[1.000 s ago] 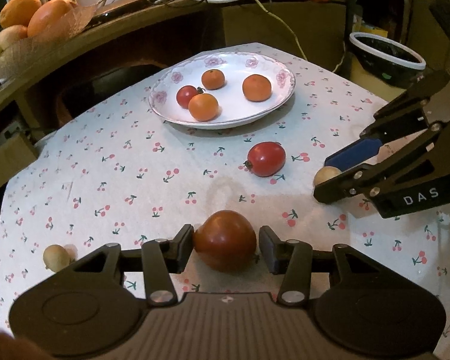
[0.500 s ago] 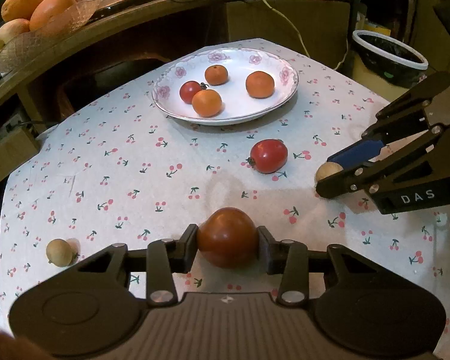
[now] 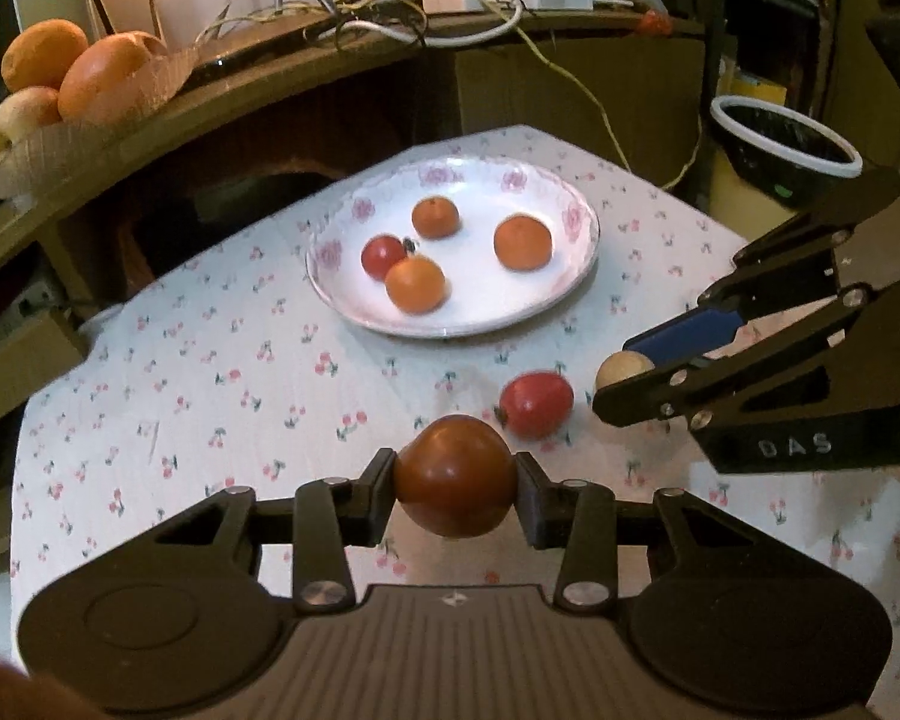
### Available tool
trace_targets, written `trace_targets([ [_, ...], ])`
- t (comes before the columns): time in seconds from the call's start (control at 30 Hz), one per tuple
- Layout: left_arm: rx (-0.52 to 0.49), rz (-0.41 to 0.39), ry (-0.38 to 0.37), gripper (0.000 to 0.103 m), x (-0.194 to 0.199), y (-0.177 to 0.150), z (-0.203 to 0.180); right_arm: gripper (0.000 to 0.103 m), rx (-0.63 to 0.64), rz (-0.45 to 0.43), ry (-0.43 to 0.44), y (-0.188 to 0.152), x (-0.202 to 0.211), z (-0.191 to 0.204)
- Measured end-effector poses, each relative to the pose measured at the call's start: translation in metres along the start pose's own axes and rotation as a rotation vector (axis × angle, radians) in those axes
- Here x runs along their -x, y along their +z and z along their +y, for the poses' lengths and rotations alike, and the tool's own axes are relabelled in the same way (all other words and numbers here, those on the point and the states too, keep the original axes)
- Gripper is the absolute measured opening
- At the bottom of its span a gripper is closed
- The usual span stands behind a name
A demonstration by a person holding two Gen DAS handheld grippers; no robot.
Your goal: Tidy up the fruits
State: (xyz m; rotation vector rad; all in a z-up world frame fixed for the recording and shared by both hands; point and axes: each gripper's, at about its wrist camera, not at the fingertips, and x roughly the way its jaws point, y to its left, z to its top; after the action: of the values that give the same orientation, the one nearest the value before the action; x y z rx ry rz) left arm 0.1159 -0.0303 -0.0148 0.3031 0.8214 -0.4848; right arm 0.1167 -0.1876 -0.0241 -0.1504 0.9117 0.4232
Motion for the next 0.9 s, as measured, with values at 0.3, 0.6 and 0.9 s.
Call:
trace_targets([
  [0.3,0.002,-0.046,0.015,0.046,-0.004,0.027,-0.001,0.025,-0.016,-0.056,-0.016,0.016,0.006,-0.006],
  [0.6,0.017,-0.063,0.044,0.045,-0.021,0.051,0.006,0.025,-0.059,-0.105,-0.058,0.035,0.003,-0.023],
  [0.9,0.012,-0.048,0.056,0.045,-0.043,0.062,0.008,0.026,-0.086,-0.099,-0.092,0.044,-0.014,-0.037],
])
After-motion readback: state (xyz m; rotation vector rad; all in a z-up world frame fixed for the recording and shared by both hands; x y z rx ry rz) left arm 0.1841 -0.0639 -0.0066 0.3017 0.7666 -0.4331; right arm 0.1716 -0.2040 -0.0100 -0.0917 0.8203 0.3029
